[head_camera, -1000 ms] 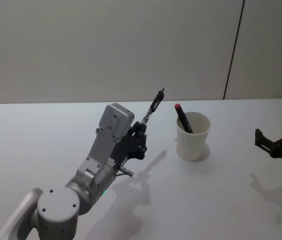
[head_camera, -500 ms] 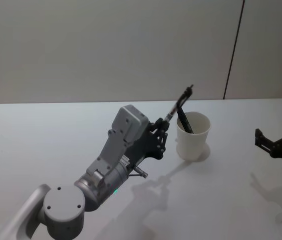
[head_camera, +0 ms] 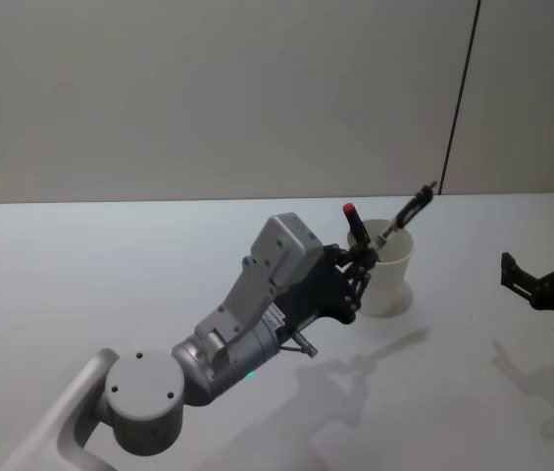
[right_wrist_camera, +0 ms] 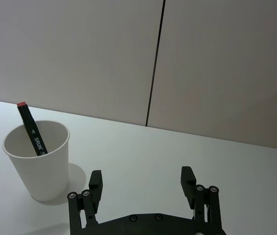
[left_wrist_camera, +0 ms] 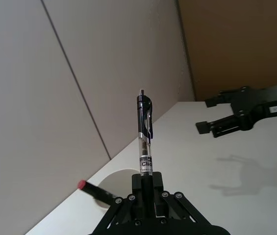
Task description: Place the pen into the pen holder.
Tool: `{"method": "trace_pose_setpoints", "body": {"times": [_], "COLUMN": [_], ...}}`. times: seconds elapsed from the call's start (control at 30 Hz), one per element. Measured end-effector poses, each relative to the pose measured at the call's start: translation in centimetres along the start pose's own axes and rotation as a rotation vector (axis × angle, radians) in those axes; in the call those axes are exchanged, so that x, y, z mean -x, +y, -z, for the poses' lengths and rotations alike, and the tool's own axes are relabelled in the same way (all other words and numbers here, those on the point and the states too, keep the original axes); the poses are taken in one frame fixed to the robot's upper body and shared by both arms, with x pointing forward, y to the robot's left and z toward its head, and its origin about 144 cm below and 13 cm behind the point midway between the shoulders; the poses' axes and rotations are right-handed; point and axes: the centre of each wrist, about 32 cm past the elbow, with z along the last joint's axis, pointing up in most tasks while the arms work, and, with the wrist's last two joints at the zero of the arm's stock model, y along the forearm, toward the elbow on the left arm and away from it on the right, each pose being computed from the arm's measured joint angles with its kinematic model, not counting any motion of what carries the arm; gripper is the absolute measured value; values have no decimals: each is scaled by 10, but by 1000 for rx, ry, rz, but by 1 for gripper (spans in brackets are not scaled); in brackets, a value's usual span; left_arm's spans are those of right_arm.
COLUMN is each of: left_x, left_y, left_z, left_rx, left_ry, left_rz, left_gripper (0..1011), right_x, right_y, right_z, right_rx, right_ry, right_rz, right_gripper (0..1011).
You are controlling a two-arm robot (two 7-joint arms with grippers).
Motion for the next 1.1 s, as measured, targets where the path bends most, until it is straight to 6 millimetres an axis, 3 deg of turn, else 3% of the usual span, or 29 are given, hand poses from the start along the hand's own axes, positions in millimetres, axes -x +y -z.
{"method": "trace_pose_setpoints", "body": {"times": [0.5, 1.1], "left_x": [2, 6], "left_y": [-17, -25], "left_z": [8, 12], "left_rx": [13, 18], "left_ry": [24, 45], "left_rz": [161, 234], "left_gripper": [130, 131], "right_x": [0, 0], "right_y": [0, 0], "right_z": [0, 0], "right_rx": [0, 0], "right_ry": [0, 0], "right_rz": [0, 0], "right_gripper": [1002, 1001]}}
